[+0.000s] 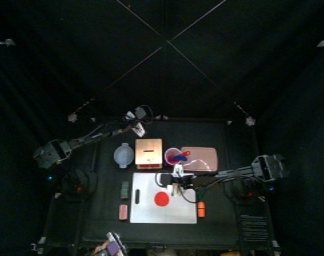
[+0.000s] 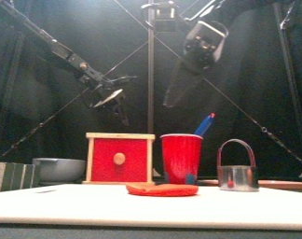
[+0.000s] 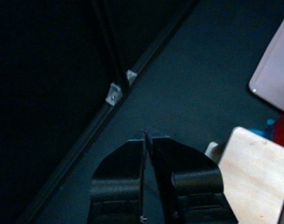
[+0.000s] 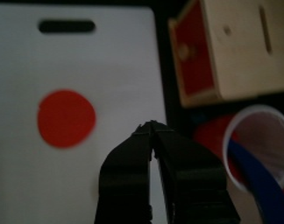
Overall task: Get the cutter from the drawer then cut the dough then place the extra dough in the bowl
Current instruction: Cut the dough
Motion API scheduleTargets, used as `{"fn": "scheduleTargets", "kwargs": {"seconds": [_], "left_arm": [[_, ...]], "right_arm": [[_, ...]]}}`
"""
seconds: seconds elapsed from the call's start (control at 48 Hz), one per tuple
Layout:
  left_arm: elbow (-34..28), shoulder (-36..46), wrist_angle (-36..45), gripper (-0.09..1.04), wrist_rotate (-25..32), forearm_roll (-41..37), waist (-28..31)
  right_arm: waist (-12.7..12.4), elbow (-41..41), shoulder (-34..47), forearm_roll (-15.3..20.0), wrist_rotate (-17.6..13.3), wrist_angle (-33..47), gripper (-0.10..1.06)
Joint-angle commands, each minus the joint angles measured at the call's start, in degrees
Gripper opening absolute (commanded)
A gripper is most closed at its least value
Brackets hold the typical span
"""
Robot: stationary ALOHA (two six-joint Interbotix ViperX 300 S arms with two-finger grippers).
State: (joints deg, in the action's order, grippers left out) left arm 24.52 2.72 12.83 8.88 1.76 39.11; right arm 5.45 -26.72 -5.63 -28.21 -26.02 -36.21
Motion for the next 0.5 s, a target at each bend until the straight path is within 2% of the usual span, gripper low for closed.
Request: {"fn": "scheduleTargets", "kwargs": {"seconds": [0.021, 0.083, 0.229, 0.292, 0.396, 0.5], "left_arm": [[2.64, 4.92, -6.42, 0.50, -0.18, 0.35, -1.41], [5.89, 6.94, -12.13, 0.50, -0.18, 0.97, -3.87], [14.50, 10.72, -26.46, 0.51, -0.09, 2.46, -9.05], [18.98, 12.48, -35.07, 0.52, -0.09, 3.25, -11.95], [24.96, 15.21, -46.14, 0.55, -0.09, 4.66, -16.70], [30.06, 18.19, -54.84, 0.57, 0.26, 6.24, -21.97]], "right_arm": [[0.26, -3.16, -5.71, 4.31, 0.35, -3.34, 0.28], [0.26, -5.27, -7.12, 7.21, 0.53, -3.08, 0.40], [0.26, -7.91, -8.09, 10.55, 1.14, -3.08, 0.71], [0.26, -8.53, -8.00, 11.95, 1.85, -3.25, 0.83], [0.26, -9.05, -7.03, 14.94, 3.16, -3.08, 0.96], [0.35, -9.49, -5.45, 16.44, 5.01, -2.99, 0.99]]}}
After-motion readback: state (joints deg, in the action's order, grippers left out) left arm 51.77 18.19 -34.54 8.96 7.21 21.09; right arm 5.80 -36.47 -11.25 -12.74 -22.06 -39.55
